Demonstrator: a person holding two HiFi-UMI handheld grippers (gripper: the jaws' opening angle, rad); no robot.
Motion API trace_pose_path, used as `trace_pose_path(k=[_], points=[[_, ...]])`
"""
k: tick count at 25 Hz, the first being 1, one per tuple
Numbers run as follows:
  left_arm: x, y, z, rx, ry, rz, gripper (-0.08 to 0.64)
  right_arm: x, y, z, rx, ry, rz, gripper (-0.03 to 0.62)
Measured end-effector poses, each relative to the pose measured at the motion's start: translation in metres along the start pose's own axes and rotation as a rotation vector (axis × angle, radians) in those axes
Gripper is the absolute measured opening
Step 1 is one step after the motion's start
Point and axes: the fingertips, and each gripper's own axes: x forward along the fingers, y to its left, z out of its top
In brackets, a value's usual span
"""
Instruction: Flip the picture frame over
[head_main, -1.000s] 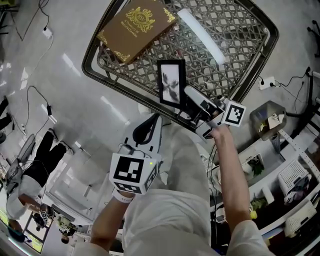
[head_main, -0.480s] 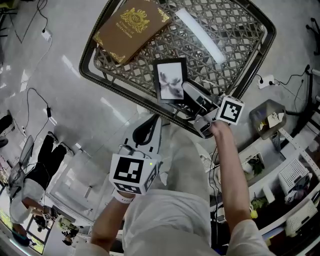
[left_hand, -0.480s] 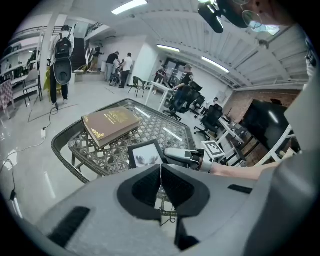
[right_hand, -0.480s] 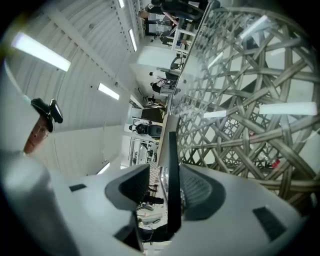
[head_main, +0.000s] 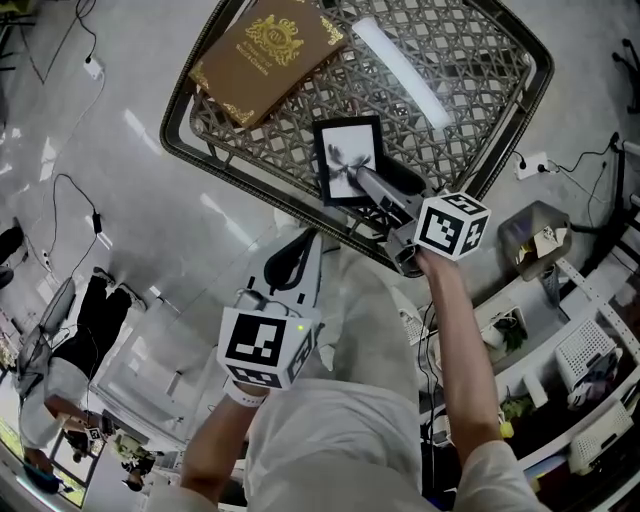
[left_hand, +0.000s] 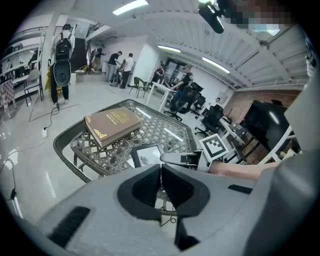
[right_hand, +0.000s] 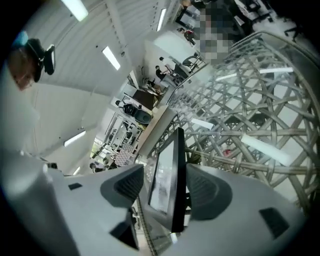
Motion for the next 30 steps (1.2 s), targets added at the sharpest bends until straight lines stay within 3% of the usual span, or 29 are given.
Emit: trace_pose_path(k=[14, 18, 25, 30], points=[[-0.008, 0.009, -0.003, -0.014, -0.01, 0.008, 0.031, 0.003, -0.019, -0.015, -0.348, 0.151, -0.291, 0.255], [-0.01, 0.009, -0.001, -0.012, -0.02, 0.009, 0.031, -0.002, -0.018, -0.014, -0.384, 0.15, -0.322, 0.255], [-0.021, 0.006, 0.005, -0.013, -0.048, 0.031, 0.031, -0.026, 0.005, -0.016, -0.583, 0.17, -0.368, 0.247], [-0.045, -0.006, 0.016, -0.001, -0.076, 0.05, 0.031, -0.059, 0.04, -0.013, -0.655, 0.13, -0.374, 0.162]])
